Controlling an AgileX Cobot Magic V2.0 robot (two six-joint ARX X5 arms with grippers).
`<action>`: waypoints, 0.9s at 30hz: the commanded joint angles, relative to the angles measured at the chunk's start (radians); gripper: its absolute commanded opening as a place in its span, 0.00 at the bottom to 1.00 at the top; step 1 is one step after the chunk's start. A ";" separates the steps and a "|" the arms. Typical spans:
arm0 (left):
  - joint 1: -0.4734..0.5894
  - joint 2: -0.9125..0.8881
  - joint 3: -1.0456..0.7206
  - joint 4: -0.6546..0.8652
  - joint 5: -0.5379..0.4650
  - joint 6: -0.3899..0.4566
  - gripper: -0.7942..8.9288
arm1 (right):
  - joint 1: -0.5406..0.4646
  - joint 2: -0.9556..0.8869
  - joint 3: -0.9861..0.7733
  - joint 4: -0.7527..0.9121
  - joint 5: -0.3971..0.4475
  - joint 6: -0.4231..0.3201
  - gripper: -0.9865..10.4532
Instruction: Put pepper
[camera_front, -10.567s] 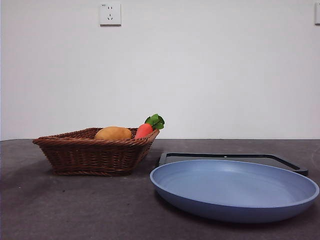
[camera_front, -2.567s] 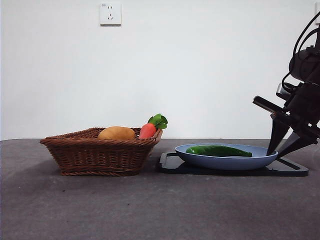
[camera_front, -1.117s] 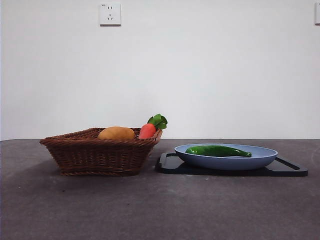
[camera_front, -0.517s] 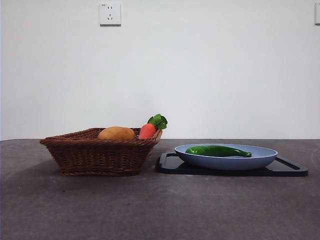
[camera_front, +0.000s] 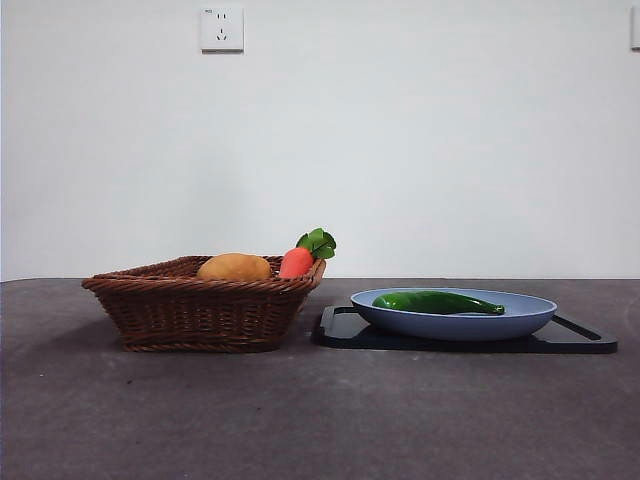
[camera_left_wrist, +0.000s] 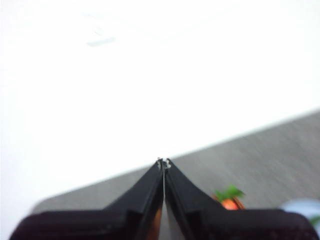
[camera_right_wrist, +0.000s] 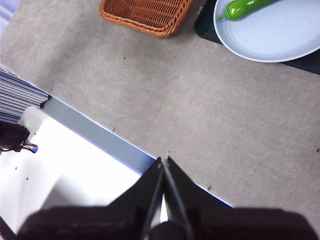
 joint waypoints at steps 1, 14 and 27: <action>0.090 -0.078 -0.112 0.094 0.015 0.018 0.09 | 0.003 0.006 0.016 0.006 0.000 0.003 0.10; 0.280 -0.569 -0.926 0.542 0.010 0.010 0.09 | 0.003 0.006 0.016 0.006 0.000 0.003 0.10; 0.280 -0.866 -1.367 0.575 0.010 -0.073 0.09 | 0.003 0.006 0.016 0.006 0.000 0.003 0.10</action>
